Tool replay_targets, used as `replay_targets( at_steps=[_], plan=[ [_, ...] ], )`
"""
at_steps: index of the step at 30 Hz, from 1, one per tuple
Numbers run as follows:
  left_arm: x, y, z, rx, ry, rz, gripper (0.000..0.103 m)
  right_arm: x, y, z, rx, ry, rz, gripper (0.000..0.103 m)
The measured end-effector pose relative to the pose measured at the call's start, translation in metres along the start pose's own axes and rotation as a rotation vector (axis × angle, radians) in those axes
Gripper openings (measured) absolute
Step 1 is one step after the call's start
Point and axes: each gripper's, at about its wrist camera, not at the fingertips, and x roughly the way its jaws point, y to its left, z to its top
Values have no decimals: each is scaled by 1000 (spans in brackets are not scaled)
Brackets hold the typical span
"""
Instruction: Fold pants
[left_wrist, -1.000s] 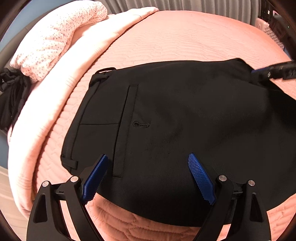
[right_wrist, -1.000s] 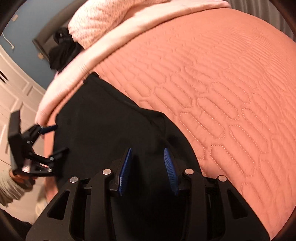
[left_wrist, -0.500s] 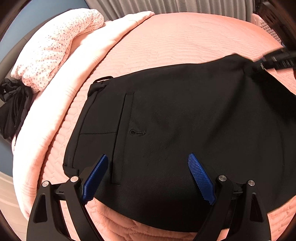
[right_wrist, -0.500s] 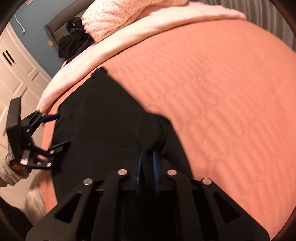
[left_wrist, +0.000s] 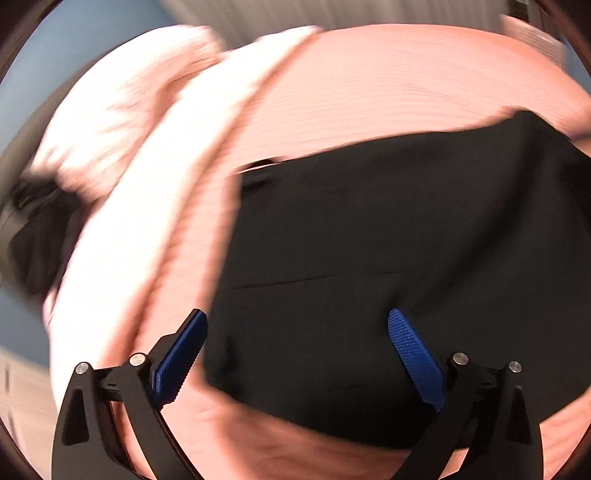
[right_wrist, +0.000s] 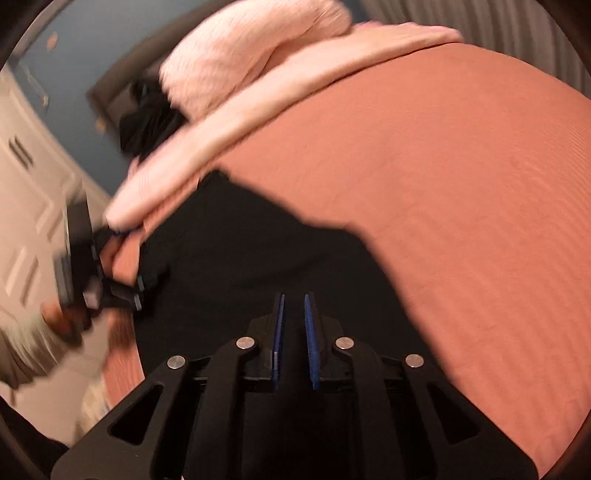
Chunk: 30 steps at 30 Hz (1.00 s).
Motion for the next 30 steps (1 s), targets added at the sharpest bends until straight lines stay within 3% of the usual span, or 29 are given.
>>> replay_targets(
  at_steps=[2,3,5,7,9,12,15,17,18,20,24,26,28,30],
  plan=[
    [-7,35,-11,-55,-7,174,95,14,48,-5,-146,15,-29,15],
    [-12,49,-18,-84,-7,194,95,24,80,-5,-252,19,-41,15],
    [-26,76,-36,-168,-11,191,95,44,137,6,-403,0,-42,23],
    [-38,91,-54,-228,-5,181,96,60,170,23,-477,-28,-48,64],
    [-49,95,-72,-257,-5,161,96,88,199,52,-532,-36,-82,68],
    [-54,94,-95,-289,13,87,96,122,200,96,-435,-6,-102,68],
    [-48,85,-110,-299,33,27,96,152,161,142,-197,5,-126,60],
    [-45,79,-114,-288,19,8,96,170,145,155,-89,38,-94,53],
    [-48,76,-115,-277,8,-3,96,175,133,156,-17,71,-39,51],
    [-51,70,-115,-259,-25,-5,96,181,121,156,68,87,31,50],
    [-49,66,-113,-232,-69,-28,96,202,118,165,161,52,57,50],
    [-37,65,-109,-230,-57,-46,96,217,120,172,195,34,42,34],
    [-23,68,-107,-237,-31,-44,96,225,111,179,270,-5,-32,8],
    [-10,72,-103,-254,-8,-52,96,214,88,190,386,-143,-41,5]
  ],
)
